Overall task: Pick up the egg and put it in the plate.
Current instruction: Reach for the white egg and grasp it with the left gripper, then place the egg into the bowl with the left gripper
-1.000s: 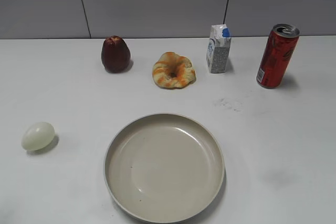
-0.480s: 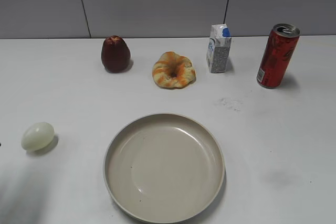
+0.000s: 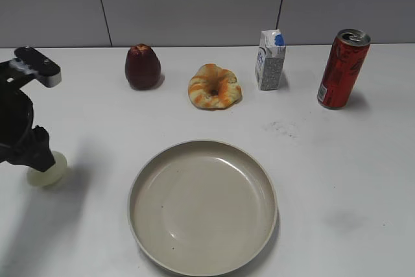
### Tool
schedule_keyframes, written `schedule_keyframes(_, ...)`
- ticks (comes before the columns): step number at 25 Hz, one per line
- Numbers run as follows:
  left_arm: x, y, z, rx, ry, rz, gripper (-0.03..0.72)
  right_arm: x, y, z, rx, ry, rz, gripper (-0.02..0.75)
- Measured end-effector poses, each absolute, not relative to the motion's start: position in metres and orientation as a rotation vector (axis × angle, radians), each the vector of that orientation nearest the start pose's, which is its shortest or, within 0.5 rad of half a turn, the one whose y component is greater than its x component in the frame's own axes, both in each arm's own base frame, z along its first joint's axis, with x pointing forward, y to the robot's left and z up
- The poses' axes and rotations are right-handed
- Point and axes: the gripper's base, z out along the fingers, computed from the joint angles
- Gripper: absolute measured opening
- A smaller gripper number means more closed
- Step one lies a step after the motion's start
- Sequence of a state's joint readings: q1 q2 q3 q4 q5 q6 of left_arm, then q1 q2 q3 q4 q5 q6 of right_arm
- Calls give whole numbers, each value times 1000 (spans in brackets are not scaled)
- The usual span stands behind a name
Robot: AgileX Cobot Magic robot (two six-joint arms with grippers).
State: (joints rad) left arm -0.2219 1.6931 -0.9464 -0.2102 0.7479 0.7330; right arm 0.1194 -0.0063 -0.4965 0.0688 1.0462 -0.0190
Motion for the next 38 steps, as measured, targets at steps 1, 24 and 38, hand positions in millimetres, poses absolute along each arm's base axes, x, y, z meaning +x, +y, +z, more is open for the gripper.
schedule_keyframes(1,297,-80,169,1169,2706,-163,515,-6,5,278,-143,2023,146,554)
schedule_keyframes(24,320,-102,132,1222,2876,-343,446,-6,5,278,-143,2023,146,554)
schedule_keyframes(38,267,-286,196,1658,2303,-407,446,-6,5,278,-143,2023,146,554)
